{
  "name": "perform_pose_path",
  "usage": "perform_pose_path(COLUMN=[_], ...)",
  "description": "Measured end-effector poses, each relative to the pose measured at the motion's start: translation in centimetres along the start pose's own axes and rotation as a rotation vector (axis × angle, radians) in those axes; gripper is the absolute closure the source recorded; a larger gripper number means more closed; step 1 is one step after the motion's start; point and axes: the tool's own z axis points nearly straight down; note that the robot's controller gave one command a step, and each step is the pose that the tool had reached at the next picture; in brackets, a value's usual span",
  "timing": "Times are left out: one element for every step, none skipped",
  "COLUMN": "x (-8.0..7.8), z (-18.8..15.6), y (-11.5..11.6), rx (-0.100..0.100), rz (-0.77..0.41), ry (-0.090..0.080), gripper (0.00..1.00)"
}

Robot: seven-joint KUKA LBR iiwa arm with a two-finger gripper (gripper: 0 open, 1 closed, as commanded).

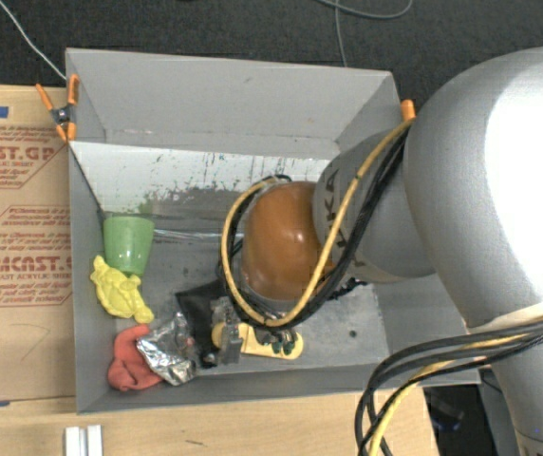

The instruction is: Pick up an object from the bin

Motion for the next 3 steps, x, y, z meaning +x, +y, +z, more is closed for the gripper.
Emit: perform_pose_path(x=[0.0, -0.3, -0.3], z=[0.0, -8.0, 0.4], y=[0.0, -0.1, -5.4], rx=[0.0, -0.002, -0.001], rz=[0.001, 0.03, 0.101], ry=[0.0, -0.007, 0.004], gripper=[1.0, 1.0, 1.0])
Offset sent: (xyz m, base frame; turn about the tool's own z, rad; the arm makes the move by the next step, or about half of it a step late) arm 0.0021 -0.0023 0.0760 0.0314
